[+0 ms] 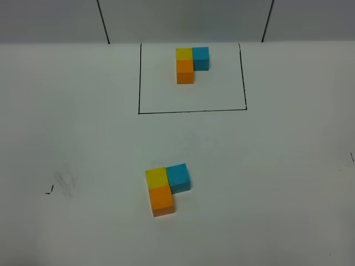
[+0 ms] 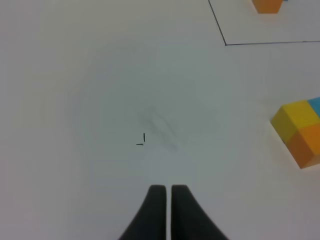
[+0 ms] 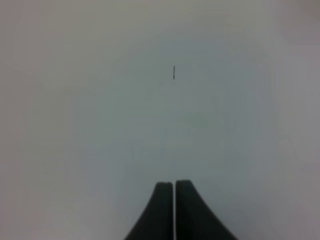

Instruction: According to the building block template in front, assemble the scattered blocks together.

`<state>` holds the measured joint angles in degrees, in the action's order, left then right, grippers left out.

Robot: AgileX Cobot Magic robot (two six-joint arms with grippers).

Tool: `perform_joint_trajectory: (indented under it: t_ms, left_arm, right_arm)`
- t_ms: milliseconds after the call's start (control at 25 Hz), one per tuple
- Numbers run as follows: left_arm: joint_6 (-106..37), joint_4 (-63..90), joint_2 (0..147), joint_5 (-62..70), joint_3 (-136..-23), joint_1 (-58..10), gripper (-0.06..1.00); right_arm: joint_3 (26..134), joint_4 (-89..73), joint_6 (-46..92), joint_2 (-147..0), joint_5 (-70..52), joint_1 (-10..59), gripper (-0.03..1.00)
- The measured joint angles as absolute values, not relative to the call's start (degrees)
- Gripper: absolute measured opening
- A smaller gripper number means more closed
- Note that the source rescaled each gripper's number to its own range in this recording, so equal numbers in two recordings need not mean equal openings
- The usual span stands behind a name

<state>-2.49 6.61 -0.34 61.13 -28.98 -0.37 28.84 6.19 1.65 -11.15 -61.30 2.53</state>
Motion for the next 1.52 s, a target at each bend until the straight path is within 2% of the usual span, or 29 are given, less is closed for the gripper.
perform_joint_trajectory:
  t_ms: [520,1520]
  left_arm:
    - [-2.5,6.6,-0.3,61.1,-29.0,-0.4,0.01]
    - [-2.5,6.6,-0.3,61.1,-29.0,-0.4,0.01]
  right_arm:
    - [28.8,6.4,2.1,-0.1,-61.3,2.5,0.01]
    - [28.8,6.3,2.1,0.2,-61.3,2.5,0.01]
